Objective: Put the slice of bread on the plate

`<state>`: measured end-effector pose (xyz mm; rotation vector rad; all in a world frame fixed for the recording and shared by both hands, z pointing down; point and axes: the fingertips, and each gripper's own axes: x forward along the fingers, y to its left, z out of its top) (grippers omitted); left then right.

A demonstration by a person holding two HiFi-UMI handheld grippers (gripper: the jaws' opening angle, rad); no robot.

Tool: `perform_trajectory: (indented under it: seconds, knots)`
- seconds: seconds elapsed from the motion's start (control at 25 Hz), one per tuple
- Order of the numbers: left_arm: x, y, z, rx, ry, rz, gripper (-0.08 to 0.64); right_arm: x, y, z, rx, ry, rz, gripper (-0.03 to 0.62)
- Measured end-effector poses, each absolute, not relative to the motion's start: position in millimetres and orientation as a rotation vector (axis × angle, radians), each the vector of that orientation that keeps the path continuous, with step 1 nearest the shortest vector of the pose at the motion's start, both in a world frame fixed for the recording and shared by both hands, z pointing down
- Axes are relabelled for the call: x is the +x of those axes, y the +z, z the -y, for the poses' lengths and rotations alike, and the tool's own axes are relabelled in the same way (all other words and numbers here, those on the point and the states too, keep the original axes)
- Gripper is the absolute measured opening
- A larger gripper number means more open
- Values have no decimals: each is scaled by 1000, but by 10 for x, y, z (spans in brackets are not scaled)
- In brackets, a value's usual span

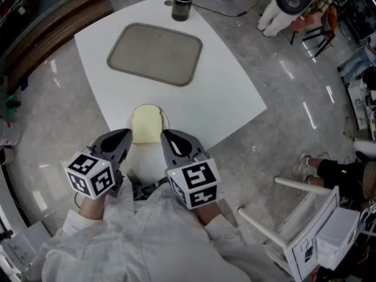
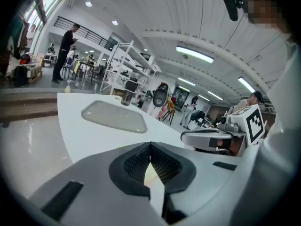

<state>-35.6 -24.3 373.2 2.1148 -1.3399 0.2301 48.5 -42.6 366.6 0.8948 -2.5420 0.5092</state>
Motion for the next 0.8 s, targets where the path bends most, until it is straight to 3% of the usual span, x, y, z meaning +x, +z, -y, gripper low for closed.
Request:
perform_trajectory:
  seconds: [0.8]
  knots:
    - [-683, 4221, 521, 2054, 299, 1177, 9, 519, 4237, 568, 1073, 740, 2333, 15]
